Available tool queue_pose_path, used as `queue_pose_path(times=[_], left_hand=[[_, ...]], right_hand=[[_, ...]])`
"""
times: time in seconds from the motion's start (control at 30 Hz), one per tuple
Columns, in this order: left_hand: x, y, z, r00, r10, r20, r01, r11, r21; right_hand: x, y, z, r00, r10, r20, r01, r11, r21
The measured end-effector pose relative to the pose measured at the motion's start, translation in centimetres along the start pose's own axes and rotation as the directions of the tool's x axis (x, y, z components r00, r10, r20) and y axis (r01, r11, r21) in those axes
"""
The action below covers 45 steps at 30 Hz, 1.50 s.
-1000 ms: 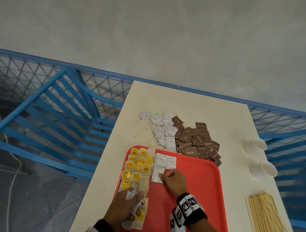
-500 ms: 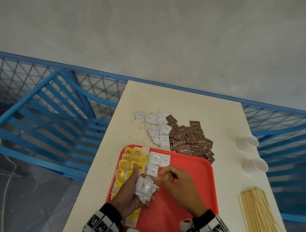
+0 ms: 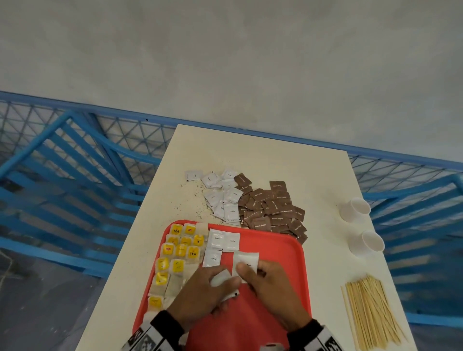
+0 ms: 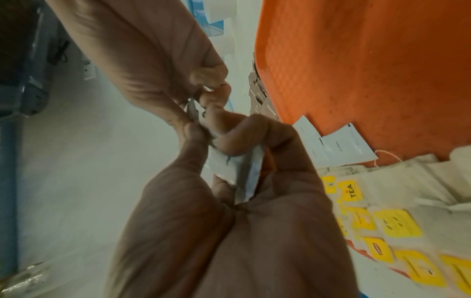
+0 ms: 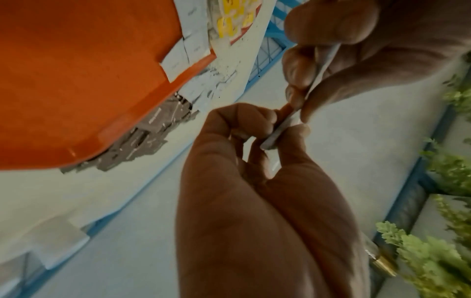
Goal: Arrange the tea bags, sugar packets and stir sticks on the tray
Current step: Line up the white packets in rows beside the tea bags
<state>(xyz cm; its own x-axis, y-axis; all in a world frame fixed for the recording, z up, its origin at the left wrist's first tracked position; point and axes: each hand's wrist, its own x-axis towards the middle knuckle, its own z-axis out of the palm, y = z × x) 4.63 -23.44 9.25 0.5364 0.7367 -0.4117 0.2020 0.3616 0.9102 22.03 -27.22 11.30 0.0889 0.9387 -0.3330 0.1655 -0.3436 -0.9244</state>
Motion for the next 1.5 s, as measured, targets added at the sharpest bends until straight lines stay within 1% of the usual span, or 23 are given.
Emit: queue_pose_path(times=[0.07, 0.17, 0.23, 0.3, 0.37, 0.4, 0.43, 0.47, 0.57, 0.6, 0.63, 0.67, 0.73, 0.77, 0.83, 0.9, 0.97, 1.07, 1.2, 1.3, 1.5], left_hand=[[-0.1, -0.2, 0.1, 0.999, 0.026, -0.030, -0.024, 0.999, 0.048], [-0.2, -0.4, -0.2, 0.997, 0.045, -0.054, -0.040, 0.994, 0.098], [-0.4, -0.2, -0.6, 0.999, 0.037, -0.032, -0.034, 0.996, 0.084], [-0.5, -0.1, -1.1, 1.000, 0.014, 0.010, -0.015, 0.999, 0.040], [-0.6, -0.2, -1.6, 0.998, -0.026, 0.050, 0.027, 0.999, -0.024], [-0.6, -0.4, -1.8, 0.997, -0.048, 0.062, 0.051, 0.998, -0.047], [-0.5, -0.6, -1.9, 0.995, -0.070, 0.067, 0.074, 0.995, -0.065], [-0.5, -0.8, -2.1, 0.994, -0.084, 0.070, 0.089, 0.993, -0.076], [-0.5, -1.2, -2.5, 0.991, -0.099, 0.085, 0.105, 0.993, -0.062], [-0.5, -1.4, -2.7, 0.990, -0.100, 0.101, 0.105, 0.994, -0.040], [-0.5, -1.5, -2.8, 0.988, -0.101, 0.115, 0.104, 0.994, -0.016], [-0.5, -1.8, -3.0, 0.988, -0.104, 0.117, 0.105, 0.994, -0.002], [-0.5, -2.4, -3.4, 0.987, -0.135, 0.084, 0.136, 0.991, -0.007], [-0.4, -2.8, -3.7, 0.986, -0.158, 0.060, 0.160, 0.987, -0.026], [-0.3, -3.6, -4.2, 0.981, -0.192, 0.032, 0.193, 0.981, -0.031], [-0.1, -4.2, -4.4, 0.978, -0.207, 0.033, 0.206, 0.978, 0.039], [0.2, -4.8, -4.5, 0.977, -0.208, 0.039, 0.203, 0.973, 0.105], [0.5, -5.6, -5.0, 0.973, -0.229, -0.001, 0.227, 0.965, 0.134], [0.1, -6.0, -5.9, 0.964, -0.263, -0.039, 0.266, 0.952, 0.150], [-0.3, -6.1, -6.7, 0.953, -0.296, -0.058, 0.302, 0.943, 0.140], [-0.7, -6.3, -7.3, 0.946, -0.315, -0.082, 0.323, 0.938, 0.125]], right_hand=[[-0.3, 0.4, 0.5, 0.999, 0.043, 0.020, -0.045, 0.993, 0.105], [-0.3, 0.8, 0.9, 0.992, 0.111, 0.055, -0.121, 0.970, 0.210], [0.0, 0.8, 0.9, 0.984, 0.166, 0.072, -0.179, 0.946, 0.271], [0.6, 1.0, 0.9, 0.975, 0.210, 0.069, -0.221, 0.902, 0.371], [1.2, 1.2, 0.8, 0.967, 0.255, 0.021, -0.236, 0.855, 0.461], [1.4, 1.5, 0.8, 0.964, 0.265, -0.007, -0.230, 0.848, 0.478], [1.5, 1.8, 0.7, 0.966, 0.258, -0.018, -0.220, 0.854, 0.472], [1.5, 2.0, 0.8, 0.972, 0.234, 0.002, -0.210, 0.868, 0.450], [1.2, 2.0, 1.7, 0.978, 0.169, 0.120, -0.202, 0.912, 0.356], [1.3, 1.9, 2.1, 0.978, 0.164, 0.128, -0.198, 0.924, 0.326], [1.5, 2.0, 2.4, 0.978, 0.175, 0.115, -0.203, 0.929, 0.310], [1.7, 2.3, 2.7, 0.976, 0.201, 0.089, -0.219, 0.919, 0.329], [2.1, 3.2, 2.9, 0.965, 0.260, 0.043, -0.255, 0.877, 0.406], [2.1, 3.6, 2.9, 0.960, 0.279, 0.039, -0.269, 0.868, 0.417], [1.7, 4.2, 2.9, 0.952, 0.299, 0.068, -0.302, 0.877, 0.373], [1.4, 4.6, 3.1, 0.944, 0.324, 0.067, -0.329, 0.895, 0.303], [2.0, 5.1, 3.3, 0.944, 0.329, 0.015, -0.321, 0.910, 0.261], [4.6, 6.2, 3.1, 0.939, 0.327, -0.101, -0.313, 0.940, 0.133], [8.3, 8.4, 2.7, 0.911, 0.359, -0.203, -0.367, 0.930, -0.003], [9.6, 9.9, 2.6, 0.897, 0.351, -0.269, -0.395, 0.910, -0.128], [9.7, 10.4, 2.7, 0.872, 0.334, -0.358, -0.418, 0.888, -0.190]])
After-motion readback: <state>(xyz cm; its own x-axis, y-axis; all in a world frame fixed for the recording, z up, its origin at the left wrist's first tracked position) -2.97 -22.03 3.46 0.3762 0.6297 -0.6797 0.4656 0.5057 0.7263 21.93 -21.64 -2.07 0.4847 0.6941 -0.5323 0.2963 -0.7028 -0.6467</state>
